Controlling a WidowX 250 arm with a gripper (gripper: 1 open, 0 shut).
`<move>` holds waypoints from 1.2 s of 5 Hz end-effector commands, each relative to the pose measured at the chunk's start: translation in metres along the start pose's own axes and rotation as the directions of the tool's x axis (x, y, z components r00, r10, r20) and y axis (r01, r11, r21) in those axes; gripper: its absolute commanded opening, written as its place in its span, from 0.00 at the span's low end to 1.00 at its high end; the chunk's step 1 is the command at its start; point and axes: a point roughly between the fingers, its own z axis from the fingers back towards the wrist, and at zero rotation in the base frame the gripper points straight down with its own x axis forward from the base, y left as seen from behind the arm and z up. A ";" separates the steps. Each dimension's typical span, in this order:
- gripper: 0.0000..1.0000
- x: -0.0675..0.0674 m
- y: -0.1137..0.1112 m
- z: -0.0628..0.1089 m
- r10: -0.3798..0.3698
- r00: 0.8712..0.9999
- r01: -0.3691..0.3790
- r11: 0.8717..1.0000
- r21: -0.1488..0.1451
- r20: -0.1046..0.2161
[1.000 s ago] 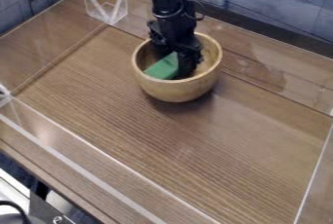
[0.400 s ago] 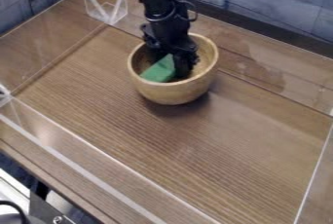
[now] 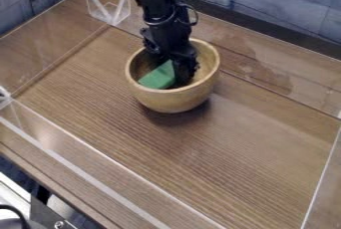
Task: Move green stick from inside the wooden bowl to the table next to it
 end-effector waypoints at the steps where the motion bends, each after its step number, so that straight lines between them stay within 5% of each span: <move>1: 0.00 -0.016 -0.015 -0.003 0.001 0.999 -0.004 0.999 -0.048 -0.055; 3: 0.00 -0.008 -0.038 0.001 -0.058 0.996 0.052 0.995 -0.081 -0.071; 4: 1.00 0.004 -0.048 0.003 -0.102 0.992 0.094 0.991 -0.098 -0.080; 6: 1.00 0.013 -0.022 0.004 -0.145 0.984 0.134 0.985 -0.111 -0.103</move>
